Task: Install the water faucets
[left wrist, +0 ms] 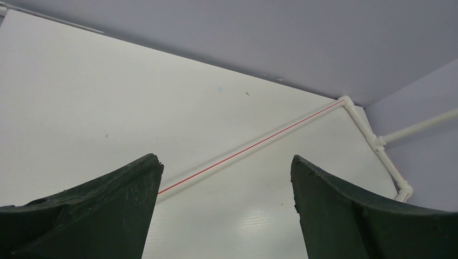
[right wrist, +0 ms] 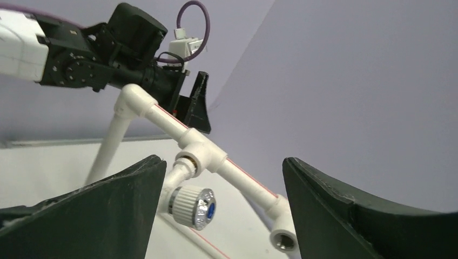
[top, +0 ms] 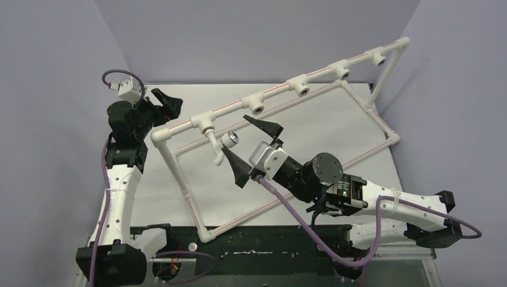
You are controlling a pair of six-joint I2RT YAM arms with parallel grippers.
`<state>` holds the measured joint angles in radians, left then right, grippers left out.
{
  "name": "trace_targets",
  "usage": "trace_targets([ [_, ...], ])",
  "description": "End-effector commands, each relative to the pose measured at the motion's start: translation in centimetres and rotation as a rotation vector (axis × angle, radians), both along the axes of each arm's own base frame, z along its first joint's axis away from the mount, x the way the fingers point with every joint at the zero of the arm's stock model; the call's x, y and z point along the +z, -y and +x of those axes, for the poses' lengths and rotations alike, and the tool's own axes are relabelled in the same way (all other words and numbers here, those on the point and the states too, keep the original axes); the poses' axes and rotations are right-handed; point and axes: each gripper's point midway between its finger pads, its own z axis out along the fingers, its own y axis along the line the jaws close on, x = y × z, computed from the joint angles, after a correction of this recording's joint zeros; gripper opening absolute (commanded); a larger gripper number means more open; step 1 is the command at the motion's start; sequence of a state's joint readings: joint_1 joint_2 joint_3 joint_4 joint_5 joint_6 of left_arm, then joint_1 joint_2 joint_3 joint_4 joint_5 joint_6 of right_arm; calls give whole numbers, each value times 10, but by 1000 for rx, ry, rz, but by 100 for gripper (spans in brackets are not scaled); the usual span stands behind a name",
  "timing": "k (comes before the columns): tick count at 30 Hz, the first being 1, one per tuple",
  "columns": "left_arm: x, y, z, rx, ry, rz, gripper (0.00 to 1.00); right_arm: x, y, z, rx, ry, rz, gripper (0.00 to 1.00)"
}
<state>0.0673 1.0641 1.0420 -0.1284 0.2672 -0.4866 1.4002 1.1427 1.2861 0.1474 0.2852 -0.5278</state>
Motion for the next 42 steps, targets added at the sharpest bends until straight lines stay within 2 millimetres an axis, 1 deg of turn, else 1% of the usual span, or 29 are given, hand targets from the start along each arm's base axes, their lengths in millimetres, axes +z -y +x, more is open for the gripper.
trace_targets([
  [1, 22, 1, 2, -13, 73, 4, 87, 1, 5, 12, -105, 323, -290, 81],
  [3, 22, 1, 2, -13, 73, 5, 87, 1, 8, 17, -148, 405, -370, 82],
  [4, 22, 1, 2, -13, 73, 3, 87, 1, 7, 16, -150, 449, -410, 82],
  [6, 22, 1, 2, -15, 72, 4, 87, -9, 4, 13, -136, 520, -519, 81],
  [10, 22, 0, 2, -11, 73, 2, 87, -16, 4, 10, -164, 622, -650, 79],
  [12, 22, -1, 3, -10, 73, 3, 86, -24, 4, 12, -195, 664, -722, 79],
  [15, 22, -2, 3, -6, 72, 5, 87, -35, 5, 21, -267, 701, -837, 79],
  [17, 22, -3, 3, -3, 72, 6, 86, -41, 2, 23, -293, 744, -895, 79],
  [20, 23, -5, 3, 1, 73, 6, 87, -47, -5, 28, -346, 807, -946, 79],
  [21, 23, -4, 3, -1, 74, 6, 87, -44, -4, 30, -377, 827, -954, 80],
  [23, 22, -4, 3, -1, 73, 6, 87, -47, -9, 32, -402, 856, -986, 80],
  [29, 21, -3, 4, -8, 68, 1, 87, -64, -28, 34, -389, 891, -1053, 80],
  [33, 21, -3, 3, -10, 70, 0, 86, -69, -34, 33, -371, 894, -1045, 80],
  [42, 21, -2, 3, -11, 68, -3, 87, -83, -45, 40, -362, 884, -1071, 69],
])
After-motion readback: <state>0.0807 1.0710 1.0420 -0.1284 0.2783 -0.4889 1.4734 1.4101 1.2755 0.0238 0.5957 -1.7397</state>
